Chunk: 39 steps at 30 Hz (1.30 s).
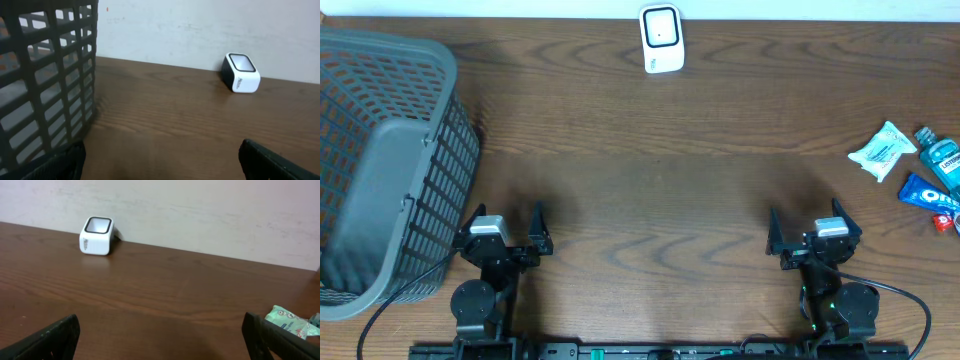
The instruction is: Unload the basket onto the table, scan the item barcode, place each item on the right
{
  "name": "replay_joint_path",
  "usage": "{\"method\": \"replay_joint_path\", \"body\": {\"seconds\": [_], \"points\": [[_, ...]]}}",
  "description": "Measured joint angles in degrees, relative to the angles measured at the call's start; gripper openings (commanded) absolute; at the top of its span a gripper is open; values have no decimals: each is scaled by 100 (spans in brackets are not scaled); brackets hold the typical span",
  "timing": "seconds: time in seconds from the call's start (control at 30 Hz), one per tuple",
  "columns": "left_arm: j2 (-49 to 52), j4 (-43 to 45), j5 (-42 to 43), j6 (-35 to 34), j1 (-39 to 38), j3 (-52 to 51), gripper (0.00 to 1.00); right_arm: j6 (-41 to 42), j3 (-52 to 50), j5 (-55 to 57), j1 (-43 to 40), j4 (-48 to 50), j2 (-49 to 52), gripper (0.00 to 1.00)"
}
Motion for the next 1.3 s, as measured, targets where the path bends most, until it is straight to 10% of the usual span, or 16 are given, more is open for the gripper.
{"method": "replay_joint_path", "body": {"seconds": [1.3], "points": [[0,2,0,455,-258,0,98,0,0,0,0,0,0,99]]}}
